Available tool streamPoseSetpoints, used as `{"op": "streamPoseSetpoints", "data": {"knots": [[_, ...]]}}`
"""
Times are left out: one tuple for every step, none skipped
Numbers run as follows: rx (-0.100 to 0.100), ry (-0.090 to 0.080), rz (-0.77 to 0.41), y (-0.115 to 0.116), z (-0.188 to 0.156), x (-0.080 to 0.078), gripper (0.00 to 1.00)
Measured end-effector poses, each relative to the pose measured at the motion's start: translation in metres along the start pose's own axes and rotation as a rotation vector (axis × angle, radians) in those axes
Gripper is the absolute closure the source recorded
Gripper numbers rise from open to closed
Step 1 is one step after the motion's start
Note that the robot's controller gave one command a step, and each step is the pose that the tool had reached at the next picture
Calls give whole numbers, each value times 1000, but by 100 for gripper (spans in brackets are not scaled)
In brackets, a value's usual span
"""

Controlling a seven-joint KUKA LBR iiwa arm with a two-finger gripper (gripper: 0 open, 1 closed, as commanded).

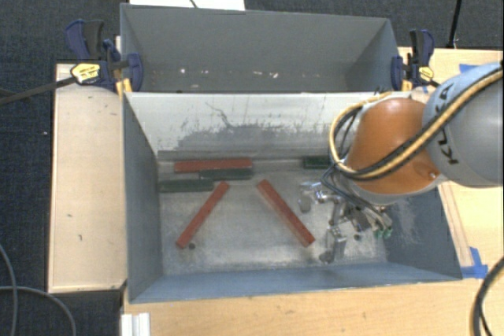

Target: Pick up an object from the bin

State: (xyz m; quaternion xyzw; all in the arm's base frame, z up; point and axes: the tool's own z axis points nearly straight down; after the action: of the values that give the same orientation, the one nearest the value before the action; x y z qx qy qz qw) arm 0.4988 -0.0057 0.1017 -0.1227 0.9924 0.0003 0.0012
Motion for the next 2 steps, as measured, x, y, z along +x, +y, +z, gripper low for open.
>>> {"op": "streamPoseSetpoints", "data": {"knots": [[0, 4, 146, 39, -15, 3, 0], [1, -5, 66, 17, 17, 12, 0]]}}
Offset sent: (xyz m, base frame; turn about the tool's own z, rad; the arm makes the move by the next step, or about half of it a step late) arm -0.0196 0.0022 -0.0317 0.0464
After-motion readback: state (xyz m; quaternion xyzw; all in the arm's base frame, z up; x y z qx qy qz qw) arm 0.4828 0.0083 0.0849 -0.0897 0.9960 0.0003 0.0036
